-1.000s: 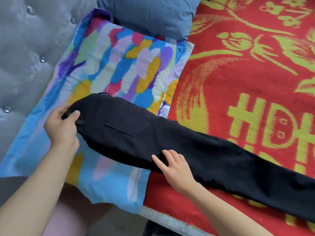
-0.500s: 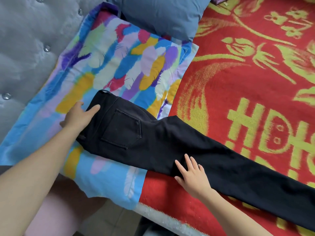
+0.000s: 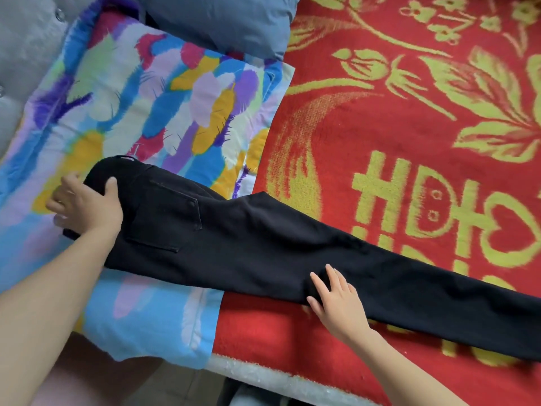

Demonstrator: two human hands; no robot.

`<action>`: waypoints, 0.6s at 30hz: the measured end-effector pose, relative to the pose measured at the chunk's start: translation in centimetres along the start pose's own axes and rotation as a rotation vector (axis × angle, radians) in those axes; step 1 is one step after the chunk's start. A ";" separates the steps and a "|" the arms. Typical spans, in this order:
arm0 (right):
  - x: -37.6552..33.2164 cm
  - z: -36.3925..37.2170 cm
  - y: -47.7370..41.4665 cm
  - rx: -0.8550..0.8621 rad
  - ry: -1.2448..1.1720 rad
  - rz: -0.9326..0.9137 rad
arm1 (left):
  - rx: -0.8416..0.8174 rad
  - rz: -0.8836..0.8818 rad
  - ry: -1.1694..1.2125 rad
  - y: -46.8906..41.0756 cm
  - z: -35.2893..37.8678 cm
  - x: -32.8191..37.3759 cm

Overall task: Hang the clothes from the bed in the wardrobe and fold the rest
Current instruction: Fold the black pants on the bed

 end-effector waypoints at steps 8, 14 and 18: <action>7.8 2.5 3.7 -0.076 0.005 0.234 | -0.460 1.152 -0.555 15.8 5.0 3.1; 14.6 3.2 6.0 -0.164 0.066 0.297 | -0.572 0.977 -0.952 15.3 8.1 3.4; 20.6 3.4 9.0 -0.146 -0.002 0.480 | -0.520 0.885 -0.969 19.4 7.2 5.0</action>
Point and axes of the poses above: each hand's wrist, its own y-axis away from the middle knuckle, its own z-axis out of the palm, x = y × z, the point moved 3 cm from there along -y, towards the middle knuckle, and after that the axes turned 8 degrees about x, right-handed, at the moved point
